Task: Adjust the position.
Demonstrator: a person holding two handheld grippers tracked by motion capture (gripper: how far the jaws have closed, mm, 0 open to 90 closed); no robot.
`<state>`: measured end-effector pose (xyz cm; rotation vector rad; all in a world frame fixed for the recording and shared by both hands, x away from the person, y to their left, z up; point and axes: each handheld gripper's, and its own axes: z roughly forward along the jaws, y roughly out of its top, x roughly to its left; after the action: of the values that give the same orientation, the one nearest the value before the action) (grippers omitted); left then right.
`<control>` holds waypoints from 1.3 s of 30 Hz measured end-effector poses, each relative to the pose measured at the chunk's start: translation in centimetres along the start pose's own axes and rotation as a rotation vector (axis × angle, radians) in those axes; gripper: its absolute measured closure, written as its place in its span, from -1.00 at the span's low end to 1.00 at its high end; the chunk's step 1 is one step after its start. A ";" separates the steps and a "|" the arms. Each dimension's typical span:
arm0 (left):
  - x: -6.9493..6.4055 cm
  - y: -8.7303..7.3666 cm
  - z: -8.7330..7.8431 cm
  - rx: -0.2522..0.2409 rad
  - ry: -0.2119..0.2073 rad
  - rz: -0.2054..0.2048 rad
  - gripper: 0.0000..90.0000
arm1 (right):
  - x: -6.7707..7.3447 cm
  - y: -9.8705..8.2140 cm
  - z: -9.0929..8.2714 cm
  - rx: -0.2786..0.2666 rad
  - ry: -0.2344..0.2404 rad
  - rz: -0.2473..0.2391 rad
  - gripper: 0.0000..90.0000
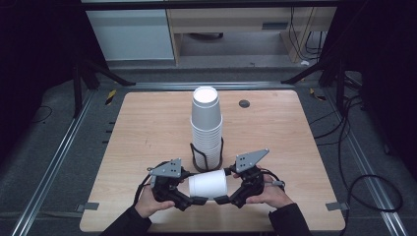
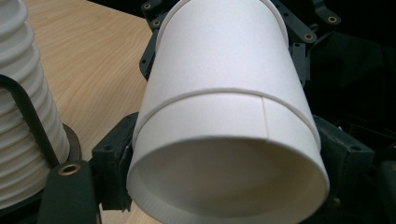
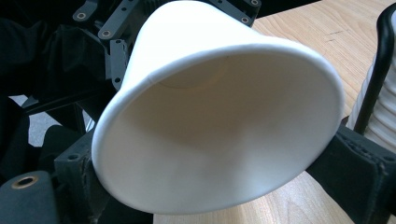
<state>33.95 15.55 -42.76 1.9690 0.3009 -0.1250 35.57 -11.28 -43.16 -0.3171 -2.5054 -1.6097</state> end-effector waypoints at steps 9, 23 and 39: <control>0.0 0.0 -0.2 0.002 0.031 -0.002 -0.60 | -0.1 0.0 -0.1 0.006 -0.015 -0.003 -0.80; 0.6 -0.1 -1.5 0.125 0.096 0.005 -0.72 | -0.5 0.9 -2.1 0.084 -0.105 -0.039 -0.80; 0.9 -0.5 -0.6 0.244 0.114 0.039 -0.72 | -1.2 3.6 1.8 0.319 -0.069 -0.102 -0.81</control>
<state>34.66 16.41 -43.12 2.2278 0.3340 -0.0248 37.65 -8.30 -41.04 -0.2114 -2.8158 -1.2175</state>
